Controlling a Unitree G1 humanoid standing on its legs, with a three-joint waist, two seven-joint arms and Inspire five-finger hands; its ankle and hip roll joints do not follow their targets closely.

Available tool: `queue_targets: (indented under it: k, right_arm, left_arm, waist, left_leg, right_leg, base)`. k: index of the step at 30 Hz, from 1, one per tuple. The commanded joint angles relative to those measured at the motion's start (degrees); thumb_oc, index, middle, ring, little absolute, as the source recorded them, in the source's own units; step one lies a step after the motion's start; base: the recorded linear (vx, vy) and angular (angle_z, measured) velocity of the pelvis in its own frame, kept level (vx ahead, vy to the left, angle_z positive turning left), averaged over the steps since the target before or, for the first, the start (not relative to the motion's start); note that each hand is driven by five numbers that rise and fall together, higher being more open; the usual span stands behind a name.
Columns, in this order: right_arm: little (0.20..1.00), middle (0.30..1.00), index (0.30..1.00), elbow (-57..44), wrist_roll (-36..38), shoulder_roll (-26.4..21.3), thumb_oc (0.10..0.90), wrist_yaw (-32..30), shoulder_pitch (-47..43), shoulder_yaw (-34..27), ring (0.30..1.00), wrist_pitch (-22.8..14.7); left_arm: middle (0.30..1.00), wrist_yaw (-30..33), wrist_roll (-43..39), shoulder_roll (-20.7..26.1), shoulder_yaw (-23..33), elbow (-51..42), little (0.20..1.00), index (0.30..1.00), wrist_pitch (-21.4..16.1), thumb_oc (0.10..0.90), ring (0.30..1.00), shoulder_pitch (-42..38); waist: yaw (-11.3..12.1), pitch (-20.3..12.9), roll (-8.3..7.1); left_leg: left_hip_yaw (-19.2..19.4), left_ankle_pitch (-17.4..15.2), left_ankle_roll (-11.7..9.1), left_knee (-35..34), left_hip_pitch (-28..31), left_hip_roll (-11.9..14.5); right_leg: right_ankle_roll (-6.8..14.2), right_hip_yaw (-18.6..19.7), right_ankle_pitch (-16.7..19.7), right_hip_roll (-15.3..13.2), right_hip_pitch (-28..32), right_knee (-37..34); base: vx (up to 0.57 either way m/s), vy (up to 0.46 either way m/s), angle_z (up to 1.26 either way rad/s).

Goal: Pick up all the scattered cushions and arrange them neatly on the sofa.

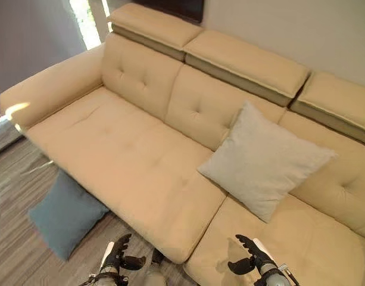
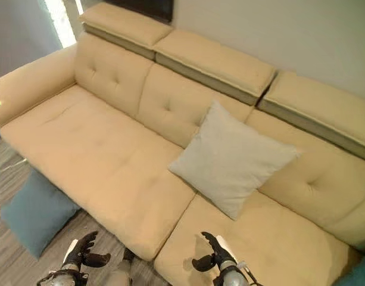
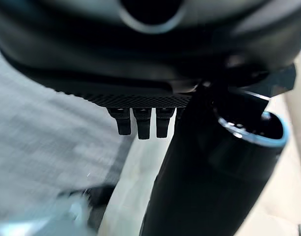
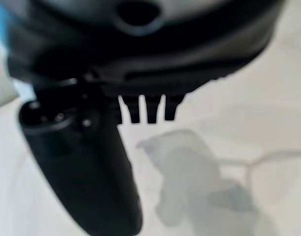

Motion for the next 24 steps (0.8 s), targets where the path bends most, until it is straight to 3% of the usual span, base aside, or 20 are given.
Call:
queue_targets:
  k: [1, 2, 3, 4, 7, 9, 12, 17, 18, 21, 22, 24]
  right_arm:
    - [0.9, 0.9, 0.9, -4.1, 2.3, -2.0, 0.8, -3.1, -2.4, -3.4, 0.9, -1.6]
    - [0.9, 0.9, 0.9, -4.1, 2.3, -2.0, 0.8, -3.1, -2.4, -3.4, 0.9, -1.6]
    - [0.9, 0.9, 0.9, -2.5, 2.8, -1.6, 0.8, -3.1, -2.0, -3.9, 0.9, -1.7]
    - [0.9, 0.9, 0.9, -2.0, 3.0, -1.3, 0.8, -3.0, -1.9, -4.2, 0.9, -1.7]
    - [0.9, 0.9, 0.9, -0.3, 3.3, -0.8, 0.8, -2.9, -1.9, -4.6, 0.9, -1.6]
    - [0.9, 0.9, 0.9, 0.7, 3.3, -0.1, 0.8, -2.9, -1.3, -5.0, 0.9, -1.2]
    - [0.9, 0.9, 0.9, 1.8, 2.9, 1.0, 0.8, -2.9, -1.7, -5.2, 0.9, -1.1]
    - [0.9, 0.9, 0.9, 2.9, 1.6, 2.1, 0.8, -2.7, -2.8, -4.2, 0.9, -0.4]
    - [0.9, 0.9, 0.9, 3.0, 1.5, 2.3, 0.8, -2.8, -3.3, -4.2, 0.9, -0.4]
    - [0.9, 0.9, 0.9, 3.7, 3.3, 2.5, 0.8, -3.0, -3.9, -4.7, 0.9, -0.1]
    - [0.9, 0.9, 0.9, 4.0, 3.8, 2.6, 0.8, -3.1, -3.8, -4.6, 0.9, -0.4]
    - [0.9, 0.9, 0.9, 4.9, 4.2, 2.9, 0.8, -2.8, -4.5, -3.8, 0.9, -0.3]
  left_arm:
    - [0.9, 2.2, -1.0, 2.1, 1.0, -2.3, 0.9, 0.9, -2.1, 0.8, 0.9, -4.0]
    - [0.9, 2.2, -1.0, 2.1, 1.0, -2.3, 0.9, 0.9, -2.1, 0.8, 0.9, -4.0]
    - [0.9, 1.8, -0.8, 1.8, 0.6, -2.3, 0.9, 0.9, -2.0, 0.8, 0.9, -3.7]
    - [0.9, 1.6, -0.6, 1.5, 0.5, -2.0, 0.9, 0.9, -1.9, 0.8, 0.9, -3.5]
    - [0.9, 1.4, -0.3, 1.1, 0.2, -1.0, 0.9, 0.9, -1.6, 0.8, 0.9, -3.7]
    - [0.9, 1.3, 0.5, 0.7, -0.5, -1.0, 0.9, 0.9, -1.4, 0.8, 0.9, -3.1]
    - [0.9, 0.9, 0.8, 0.4, -0.1, 0.1, 0.9, 0.9, -1.2, 0.8, 0.9, -2.9]
    - [0.9, 1.0, 1.0, 1.0, 1.6, 2.6, 0.9, 0.9, -0.9, 0.8, 0.9, -2.6]
    - [0.9, 1.3, 1.2, 1.3, 2.2, 3.9, 0.9, 0.9, -0.8, 0.8, 0.9, -3.0]
    - [0.9, 1.7, 1.8, 3.4, 1.6, 4.9, 0.9, 0.9, -0.8, 0.8, 0.9, -5.2]
    - [0.9, 1.6, 2.2, 4.0, 1.1, 5.1, 0.9, 0.9, -0.9, 0.8, 0.9, -5.8]
    - [0.9, 1.9, 2.1, 4.4, 1.0, 5.4, 0.9, 0.9, -0.8, 0.8, 0.9, -6.0]
  waist:
    - [-2.0, -0.1, -5.71]
    - [-2.0, -0.3, -5.67]
    - [-3.0, -0.4, -6.46]
    - [-3.5, -0.6, -6.57]
    - [-4.9, -1.4, -6.59]
    - [-5.8, -1.9, -5.65]
    - [-5.6, -2.7, -5.17]
    - [-4.3, -1.8, -4.8]
    - [-4.1, -1.5, -4.79]
    - [-5.2, -1.0, -4.33]
    - [-5.0, -1.4, -4.24]
    - [-4.1, -1.7, -4.86]
  left_leg:
    - [13.3, -4.6, 3.9, 11.5, 1.5, -4.9]
    - [13.2, -4.5, 3.9, 11.6, 1.2, -4.9]
    - [14.7, -9.4, 4.2, 17.4, 2.8, -5.5]
    - [15.3, -11.0, 4.3, 19.5, 3.7, -5.6]
    - [17.1, -13.0, 4.3, 20.3, 7.3, -5.2]
    - [19.3, -14.1, 4.6, 15.8, 12.3, -4.9]
    - [17.7, -12.4, 4.7, 7.5, 14.1, -6.9]
    - [15.4, -11.0, 5.6, 2.9, 15.9, -8.2]
    - [14.4, -10.4, 5.8, 2.5, 15.6, -8.4]
    - [8.0, -8.1, 6.3, 1.8, 13.9, -9.1]
    - [6.3, -7.4, 6.1, 1.8, 12.6, -9.1]
    - [5.2, -6.3, 5.7, 1.0, 11.8, -9.2]
  right_leg:
    - [5.7, 0.8, -0.9, -5.8, -1.7, -0.5]
    - [5.7, 0.7, -0.9, -5.7, -1.9, -0.5]
    - [5.4, -1.3, 0.0, -7.2, -2.7, -0.2]
    - [5.3, -2.3, 0.3, -7.7, -3.0, -0.2]
    - [5.6, -4.6, 1.0, -8.6, -3.6, -0.5]
    - [6.2, -6.7, 1.6, -8.8, -3.6, -0.6]
    - [7.7, -8.3, 3.2, -10.1, -4.9, 0.4]
    - [8.6, -8.6, 3.2, -11.8, -6.9, 4.9]
    - [8.9, -8.0, 3.3, -12.1, -7.8, 6.1]
    - [9.2, 7.6, -0.1, -6.5, -9.1, 11.3]
    - [8.6, 8.9, -1.6, -5.5, -8.2, 12.9]
    - [7.8, 8.1, -2.3, -5.5, -6.4, 10.6]
  base:
    - [-0.29, -0.051, 0.72]
    - [-0.22, -0.024, 0.61]
    - [-0.16, -0.004, 0.65]
    - [-0.16, -0.005, 0.81]
    - [-0.05, 0.051, 0.72]
    - [0.0, 0.156, 0.77]
    - [-0.04, 0.196, 0.74]
    - [-0.09, 0.147, 0.44]
    - [-0.17, 0.065, 0.44]
    - [-0.17, 0.012, 1.19]
    - [-0.17, -0.063, 1.99]
    - [-0.1, -0.105, 1.78]
